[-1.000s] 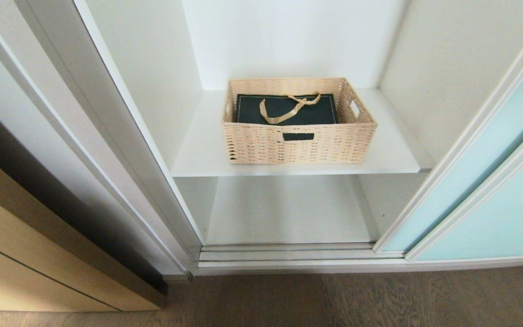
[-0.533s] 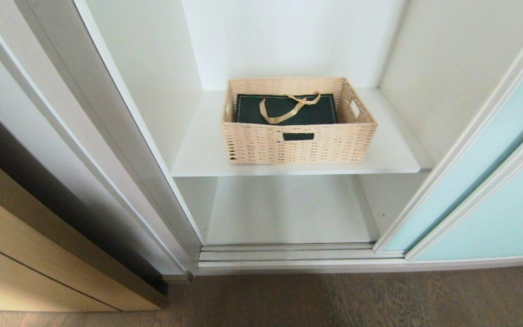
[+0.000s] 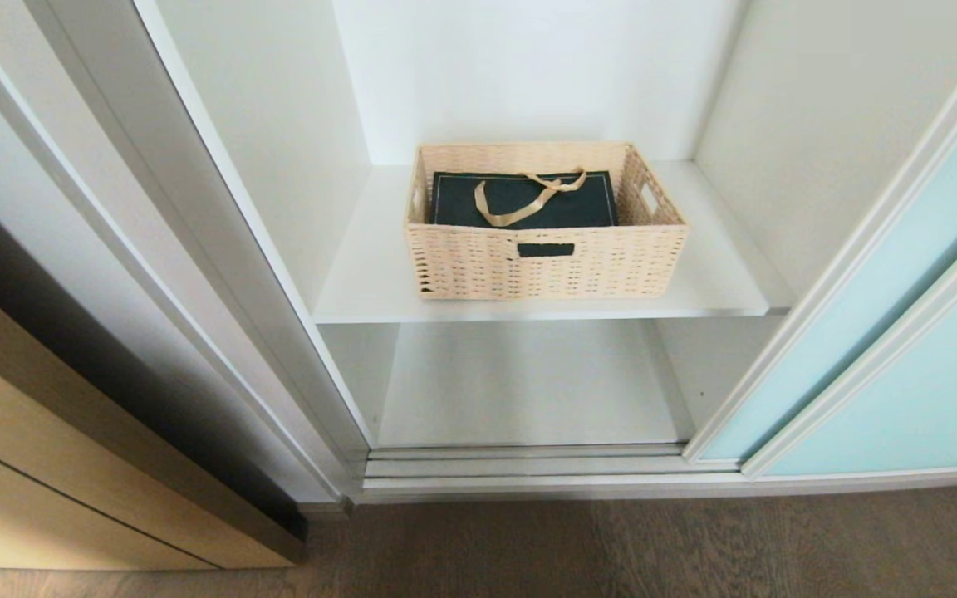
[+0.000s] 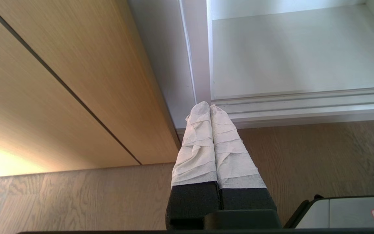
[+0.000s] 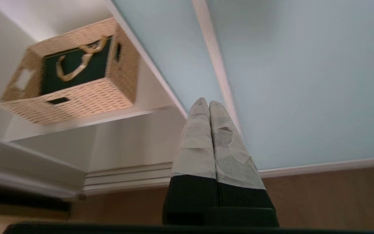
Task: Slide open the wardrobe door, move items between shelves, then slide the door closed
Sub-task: Close the door
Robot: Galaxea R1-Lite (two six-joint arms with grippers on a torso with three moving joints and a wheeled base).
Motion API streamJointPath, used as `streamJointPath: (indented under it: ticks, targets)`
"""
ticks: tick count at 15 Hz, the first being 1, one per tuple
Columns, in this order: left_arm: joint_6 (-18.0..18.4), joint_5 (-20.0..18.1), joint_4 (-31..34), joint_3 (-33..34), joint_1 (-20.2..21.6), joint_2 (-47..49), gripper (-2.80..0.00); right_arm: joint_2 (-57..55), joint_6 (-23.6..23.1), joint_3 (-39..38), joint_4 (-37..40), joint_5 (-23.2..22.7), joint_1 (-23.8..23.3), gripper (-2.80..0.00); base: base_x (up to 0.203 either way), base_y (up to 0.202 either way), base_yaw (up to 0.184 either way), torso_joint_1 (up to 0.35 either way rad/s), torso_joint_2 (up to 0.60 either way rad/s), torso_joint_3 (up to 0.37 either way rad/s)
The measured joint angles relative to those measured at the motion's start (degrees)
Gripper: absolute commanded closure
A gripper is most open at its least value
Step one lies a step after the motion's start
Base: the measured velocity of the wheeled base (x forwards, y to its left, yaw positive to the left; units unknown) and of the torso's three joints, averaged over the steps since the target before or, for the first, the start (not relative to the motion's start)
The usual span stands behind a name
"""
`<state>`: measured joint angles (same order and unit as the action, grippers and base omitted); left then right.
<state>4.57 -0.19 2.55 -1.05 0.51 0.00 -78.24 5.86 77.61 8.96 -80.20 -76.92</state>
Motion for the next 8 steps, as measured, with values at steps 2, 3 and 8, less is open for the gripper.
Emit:
streamJointPath:
  ticks: [2, 3, 8]
  targets:
    - [-0.04, -0.03, 0.01, 0.00, 0.00, 0.00, 0.00, -2.13, 0.02, 2.54, 2.92, 0.09, 4.05, 0.00, 0.000, 0.000, 0.000, 0.000, 0.00, 0.000]
    - [-0.04, -0.08, -0.01, 0.00, 0.00, 0.00, 0.00, -2.87, 0.02, 3.28, 4.57, 0.13, 5.71, 0.00, 0.000, 0.000, 0.000, 0.000, 0.00, 0.000]
    - [-0.02, -0.04, 0.01, 0.00, 0.00, 0.00, 0.00, -5.04, 0.02, 5.12, 7.48, 0.48, 11.47, 0.00, 0.000, 0.000, 0.000, 0.000, 0.00, 0.000]
